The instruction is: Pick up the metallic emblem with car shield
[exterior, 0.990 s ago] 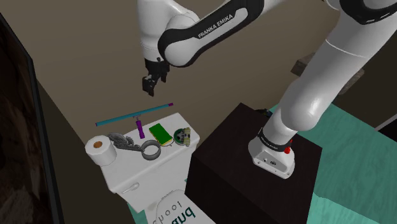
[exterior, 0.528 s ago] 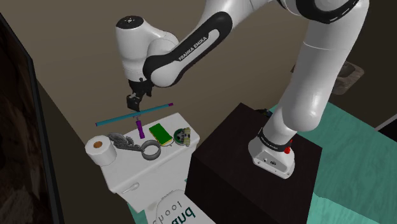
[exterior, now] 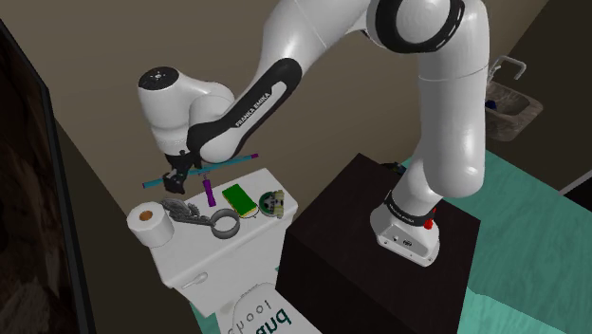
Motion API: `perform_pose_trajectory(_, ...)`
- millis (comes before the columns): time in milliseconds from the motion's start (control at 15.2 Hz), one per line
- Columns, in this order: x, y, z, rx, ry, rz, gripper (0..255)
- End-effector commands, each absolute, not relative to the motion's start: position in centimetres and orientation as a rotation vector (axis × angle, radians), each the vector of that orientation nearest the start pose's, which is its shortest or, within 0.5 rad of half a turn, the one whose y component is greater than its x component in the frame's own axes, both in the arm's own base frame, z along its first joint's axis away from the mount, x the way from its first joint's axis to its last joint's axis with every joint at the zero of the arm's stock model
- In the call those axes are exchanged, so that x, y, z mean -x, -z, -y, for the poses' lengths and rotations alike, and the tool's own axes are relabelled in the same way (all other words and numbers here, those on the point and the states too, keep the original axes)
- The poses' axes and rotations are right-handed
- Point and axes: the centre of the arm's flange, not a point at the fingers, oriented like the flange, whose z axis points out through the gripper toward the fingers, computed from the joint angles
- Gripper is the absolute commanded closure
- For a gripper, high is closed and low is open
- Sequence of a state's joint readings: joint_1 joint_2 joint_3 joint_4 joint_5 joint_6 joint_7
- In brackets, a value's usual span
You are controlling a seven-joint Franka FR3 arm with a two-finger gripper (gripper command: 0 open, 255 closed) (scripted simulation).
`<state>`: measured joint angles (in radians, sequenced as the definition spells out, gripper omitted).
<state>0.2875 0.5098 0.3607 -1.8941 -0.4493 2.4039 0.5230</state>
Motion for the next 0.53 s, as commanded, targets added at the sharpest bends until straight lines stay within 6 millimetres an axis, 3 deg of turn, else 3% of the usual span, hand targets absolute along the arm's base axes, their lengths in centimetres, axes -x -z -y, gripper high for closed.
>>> perform_pose_trajectory(0, -52.2, -23.5, -39.0, 3.145, 0.191, 0.68, 0)
perform_pose_trajectory(198, -52.9, -21.0, -41.7, 3.131, 0.189, 0.721, 0)
perform_pose_trajectory(462, -52.9, -18.9, -41.7, 3.131, 0.189, 0.721, 0)
